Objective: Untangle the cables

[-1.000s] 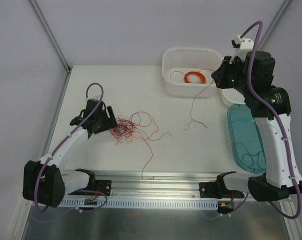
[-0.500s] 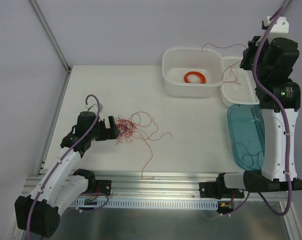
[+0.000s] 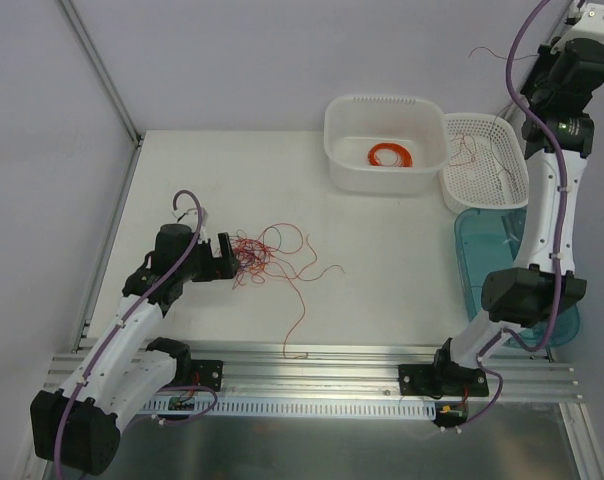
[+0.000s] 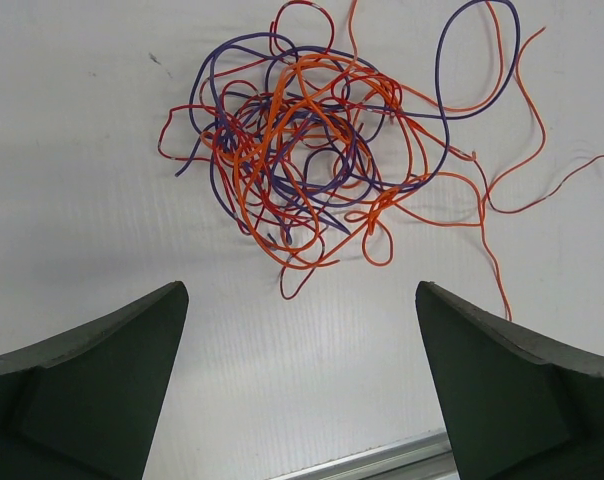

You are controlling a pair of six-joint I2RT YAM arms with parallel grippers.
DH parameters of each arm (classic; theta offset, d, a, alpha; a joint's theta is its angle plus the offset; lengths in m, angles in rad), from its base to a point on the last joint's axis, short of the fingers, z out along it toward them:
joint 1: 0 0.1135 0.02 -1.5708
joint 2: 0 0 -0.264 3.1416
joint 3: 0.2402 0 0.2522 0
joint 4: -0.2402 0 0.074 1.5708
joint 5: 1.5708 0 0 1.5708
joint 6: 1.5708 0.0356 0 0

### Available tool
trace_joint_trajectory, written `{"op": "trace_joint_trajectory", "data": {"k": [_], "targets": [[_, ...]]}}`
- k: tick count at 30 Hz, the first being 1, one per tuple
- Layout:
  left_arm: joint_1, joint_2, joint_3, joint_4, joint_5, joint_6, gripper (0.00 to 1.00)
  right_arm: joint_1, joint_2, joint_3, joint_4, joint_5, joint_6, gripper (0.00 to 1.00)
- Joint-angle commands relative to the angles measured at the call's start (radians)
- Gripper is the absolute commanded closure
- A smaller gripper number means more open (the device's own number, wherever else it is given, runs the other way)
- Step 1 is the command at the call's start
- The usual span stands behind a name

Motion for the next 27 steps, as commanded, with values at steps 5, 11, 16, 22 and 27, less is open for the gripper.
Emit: {"op": "trace_joint_trajectory", "data": {"k": [5,11,16,22,27], "targets": [[0.005,0.014,-0.019,0.058,0.018,0.026,0.01,-0.085,0.178,0.052,0.136,-0.027,0.101,0.99],[0.005,0.046,-0.027,0.064,0.016,0.032,0.01,-0.123,0.328,-0.008,0.119,-0.035,0.228,0.99],[0.004,0.063,-0.029,0.062,0.016,0.032,0.01,-0.146,0.434,-0.006,0.036,-0.049,0.32,0.96],[0.004,0.063,-0.03,0.062,0.02,0.029,0.01,-0.168,0.474,-0.009,-0.087,-0.033,0.394,0.79],[0.004,0.069,-0.026,0.064,0.033,0.032,0.01,-0.174,0.398,-0.064,-0.148,-0.049,0.411,0.58]]}}
